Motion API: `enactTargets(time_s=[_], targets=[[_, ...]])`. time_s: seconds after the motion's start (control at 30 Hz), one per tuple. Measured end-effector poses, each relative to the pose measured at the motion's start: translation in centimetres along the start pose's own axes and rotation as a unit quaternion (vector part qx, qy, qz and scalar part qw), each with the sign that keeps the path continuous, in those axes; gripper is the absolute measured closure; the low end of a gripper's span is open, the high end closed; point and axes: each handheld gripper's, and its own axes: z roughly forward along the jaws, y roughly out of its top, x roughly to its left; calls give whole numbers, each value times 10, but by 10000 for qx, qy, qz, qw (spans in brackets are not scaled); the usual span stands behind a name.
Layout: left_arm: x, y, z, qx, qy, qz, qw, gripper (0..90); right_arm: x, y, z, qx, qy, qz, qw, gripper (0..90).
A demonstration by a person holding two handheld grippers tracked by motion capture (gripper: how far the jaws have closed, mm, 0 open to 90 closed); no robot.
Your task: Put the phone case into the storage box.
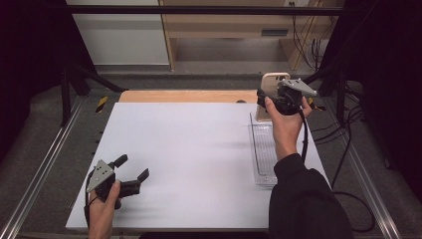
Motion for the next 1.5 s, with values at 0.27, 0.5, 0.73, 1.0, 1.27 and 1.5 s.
enactTargets(time_s=[0.27,0.5,0.73,1.0,1.27,1.5], targets=[[0,0,1,2,-19,11,10000,21,-3,-5,5,20,-47,24,10000,121],[0,0,0,-1,-33,14,10000,20,-3,-8,8,30,-64,13,10000,121],[0,0,1,-1,-48,21,10000,21,-3,-12,11,65,-88,1,9999,121],[0,0,1,2,-58,28,10000,23,-5,-18,13,100,-108,14,9999,121],[-1,0,1,4,-74,39,10000,24,-8,-25,16,115,-115,15,9999,121],[-1,0,1,7,-71,53,10000,24,-10,-36,25,149,-173,-38,9997,121]])
